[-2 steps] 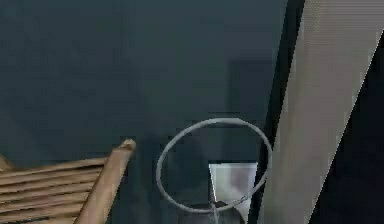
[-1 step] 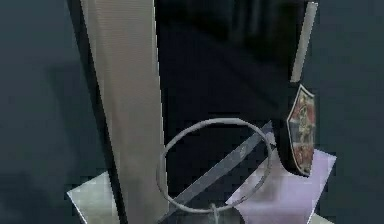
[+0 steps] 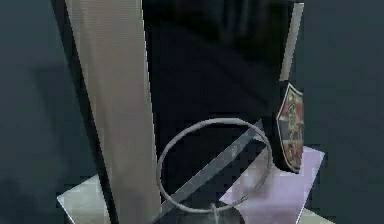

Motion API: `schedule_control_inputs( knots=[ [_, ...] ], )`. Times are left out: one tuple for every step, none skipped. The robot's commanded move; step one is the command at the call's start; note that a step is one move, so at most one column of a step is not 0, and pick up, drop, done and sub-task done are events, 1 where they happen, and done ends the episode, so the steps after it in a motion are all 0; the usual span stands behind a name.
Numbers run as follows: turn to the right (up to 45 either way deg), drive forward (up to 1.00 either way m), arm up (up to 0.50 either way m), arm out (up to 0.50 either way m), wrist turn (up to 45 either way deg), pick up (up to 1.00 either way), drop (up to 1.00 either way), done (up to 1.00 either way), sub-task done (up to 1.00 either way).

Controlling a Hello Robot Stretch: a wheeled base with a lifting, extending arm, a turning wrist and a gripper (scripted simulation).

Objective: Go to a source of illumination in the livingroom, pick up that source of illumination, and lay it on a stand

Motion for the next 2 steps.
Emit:
schedule_control_inputs(
  knots=[
    [-33.0, 0.0, 0.0, 0.0, 0.0, 0.0, 0.0, 0.0, 0.0],
    [-3.0, 0.0, 0.0, 0.0, 0.0, 0.0, 0.0, 0.0, 0.0]
  ],
)
